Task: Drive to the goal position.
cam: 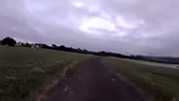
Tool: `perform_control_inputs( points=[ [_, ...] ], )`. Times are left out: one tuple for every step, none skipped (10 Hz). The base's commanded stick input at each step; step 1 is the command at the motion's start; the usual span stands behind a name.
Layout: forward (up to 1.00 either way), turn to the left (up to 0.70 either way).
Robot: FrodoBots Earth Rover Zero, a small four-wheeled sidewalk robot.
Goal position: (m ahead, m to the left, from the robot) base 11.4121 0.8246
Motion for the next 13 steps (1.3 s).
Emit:
perform_control_inputs(
  points=[
    [0.50,0.00],
    [0.50,0.00],
    [0.50,0.00],
    [0.50,0.00],
    [0.50,0.00],
    [0.50,0.00],
    [0.50,0.00],
    [0.50,0.00],
    [0.50,0.00],
    [0.50,0.00],
    [0.50,0.00],
    [0.50,0.00],
    [0.50,0.00]
  ],
)
